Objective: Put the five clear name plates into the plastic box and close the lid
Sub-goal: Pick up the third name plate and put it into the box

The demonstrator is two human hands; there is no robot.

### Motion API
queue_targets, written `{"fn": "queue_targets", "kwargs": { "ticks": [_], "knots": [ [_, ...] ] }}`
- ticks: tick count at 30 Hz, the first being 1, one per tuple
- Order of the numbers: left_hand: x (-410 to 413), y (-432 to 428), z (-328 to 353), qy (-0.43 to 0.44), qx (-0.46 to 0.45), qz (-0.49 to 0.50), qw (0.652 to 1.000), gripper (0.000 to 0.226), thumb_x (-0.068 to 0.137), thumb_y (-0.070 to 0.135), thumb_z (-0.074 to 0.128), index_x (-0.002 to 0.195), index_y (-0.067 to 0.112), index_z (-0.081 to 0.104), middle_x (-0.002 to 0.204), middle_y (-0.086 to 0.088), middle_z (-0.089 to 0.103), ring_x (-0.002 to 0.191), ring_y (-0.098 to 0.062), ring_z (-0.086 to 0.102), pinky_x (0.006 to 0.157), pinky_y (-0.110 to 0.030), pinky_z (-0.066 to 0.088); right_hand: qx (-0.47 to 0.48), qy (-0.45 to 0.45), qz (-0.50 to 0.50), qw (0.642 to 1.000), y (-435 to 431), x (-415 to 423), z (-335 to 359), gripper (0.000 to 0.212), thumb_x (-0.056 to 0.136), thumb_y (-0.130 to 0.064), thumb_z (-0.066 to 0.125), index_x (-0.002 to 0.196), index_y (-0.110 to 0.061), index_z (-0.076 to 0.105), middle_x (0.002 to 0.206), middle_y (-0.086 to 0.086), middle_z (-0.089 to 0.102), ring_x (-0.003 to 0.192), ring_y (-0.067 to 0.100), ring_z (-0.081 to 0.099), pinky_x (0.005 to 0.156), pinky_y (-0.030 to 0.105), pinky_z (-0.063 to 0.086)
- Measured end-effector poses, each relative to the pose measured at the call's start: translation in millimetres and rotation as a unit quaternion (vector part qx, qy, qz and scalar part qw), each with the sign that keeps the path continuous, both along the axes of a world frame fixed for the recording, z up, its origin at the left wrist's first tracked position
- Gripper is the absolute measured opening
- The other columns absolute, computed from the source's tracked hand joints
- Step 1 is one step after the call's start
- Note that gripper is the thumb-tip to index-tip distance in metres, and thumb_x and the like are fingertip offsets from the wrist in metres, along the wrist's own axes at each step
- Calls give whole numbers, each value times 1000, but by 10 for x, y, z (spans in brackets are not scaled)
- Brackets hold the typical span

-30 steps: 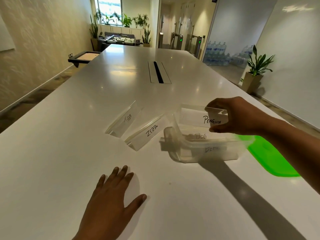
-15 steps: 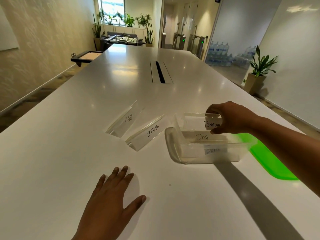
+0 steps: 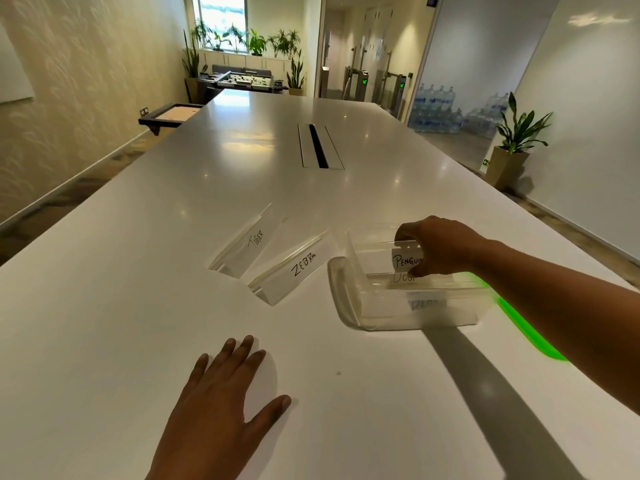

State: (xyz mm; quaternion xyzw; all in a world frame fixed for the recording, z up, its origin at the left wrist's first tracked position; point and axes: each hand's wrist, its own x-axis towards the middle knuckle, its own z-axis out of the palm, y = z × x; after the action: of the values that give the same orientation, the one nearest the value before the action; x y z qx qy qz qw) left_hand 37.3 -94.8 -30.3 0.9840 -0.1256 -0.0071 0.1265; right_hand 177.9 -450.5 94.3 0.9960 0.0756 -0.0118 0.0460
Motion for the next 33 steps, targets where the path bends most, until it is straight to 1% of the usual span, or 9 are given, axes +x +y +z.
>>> {"fn": "queue_targets", "kwargs": {
  "ticks": [2, 5, 9, 12, 17, 24, 27, 31, 33],
  "knots": [
    [3, -1, -5, 4, -6, 1, 1000, 125, 47, 93, -23, 153, 40, 17, 163, 19, 0, 149, -1, -6, 122, -31, -5, -7, 6, -1, 1000, 12, 22, -19, 66, 61, -39, 87, 118, -29, 55, 109, -2, 69, 88, 20, 63, 66, 30, 49],
    [8, 2, -13, 4, -5, -2, 1000, 114, 56, 92, -12, 153, 40, 15, 163, 19, -1, 147, 0, -9, 122, -31, -6, -14, 14, -1, 1000, 14, 47, -54, 67, 61, -39, 87, 119, -28, 55, 111, -2, 68, 92, 20, 63, 65, 29, 46],
    [13, 4, -13, 5, -1, -1, 1000, 124, 47, 92, -26, 153, 40, 14, 163, 19, -2, 148, -1, -9, 122, -30, -6, -18, 23, -5, 1000, 33, 72, -72, 66, 61, -38, 87, 119, -29, 55, 112, -3, 67, 94, 20, 62, 71, 32, 51],
    [15, 4, -17, 3, 8, -2, 1000, 124, 46, 90, -29, 153, 42, 11, 162, 20, -5, 148, -1, -9, 122, -30, -6, -14, 30, -5, 999, 48, 85, -83, 67, 61, -38, 87, 119, -29, 55, 113, -3, 68, 96, 21, 63, 76, 37, 54],
    [21, 1, -25, 6, 9, -1, 1000, 124, 46, 90, -29, 153, 42, 11, 162, 20, -5, 148, -1, -10, 122, -31, -5, -12, 38, -5, 999, 49, 100, -106, 66, 61, -37, 87, 118, -29, 55, 113, -2, 67, 97, 21, 63, 79, 40, 55],
    [24, 7, -54, 2, 10, 3, 1000, 121, 48, 91, -28, 152, 43, 12, 162, 21, -5, 140, 5, -18, 121, -29, -7, -14, 45, -2, 999, 35, 116, -145, 63, 63, -35, 87, 117, -29, 55, 113, -2, 67, 96, 21, 62, 78, 37, 54],
    [16, 5, -51, 2, 3, 4, 1000, 121, 49, 91, -26, 153, 42, 13, 161, 21, -5, 140, 4, -17, 121, -29, -7, -18, 45, 0, 999, 30, 120, -155, 61, 63, -35, 86, 116, -28, 56, 111, -2, 67, 95, 21, 61, 75, 35, 53],
    [4, 4, -23, 5, -1, 3, 1000, 123, 49, 92, -25, 153, 41, 14, 162, 20, -3, 143, 3, -14, 120, -29, -7, -17, 50, 6, 999, 35, 133, -176, 60, 64, -34, 86, 116, -27, 56, 112, -1, 67, 97, 21, 62, 78, 39, 54],
    [-1, 1, -4, 6, -3, 4, 1000, 119, 51, 93, -19, 153, 41, 13, 162, 20, -3, 143, 3, -14, 120, -29, -8, -15, 52, 8, 999, 35, 142, -188, 60, 64, -34, 85, 116, -28, 56, 112, -1, 67, 97, 21, 61, 79, 39, 55]
  ]
}}
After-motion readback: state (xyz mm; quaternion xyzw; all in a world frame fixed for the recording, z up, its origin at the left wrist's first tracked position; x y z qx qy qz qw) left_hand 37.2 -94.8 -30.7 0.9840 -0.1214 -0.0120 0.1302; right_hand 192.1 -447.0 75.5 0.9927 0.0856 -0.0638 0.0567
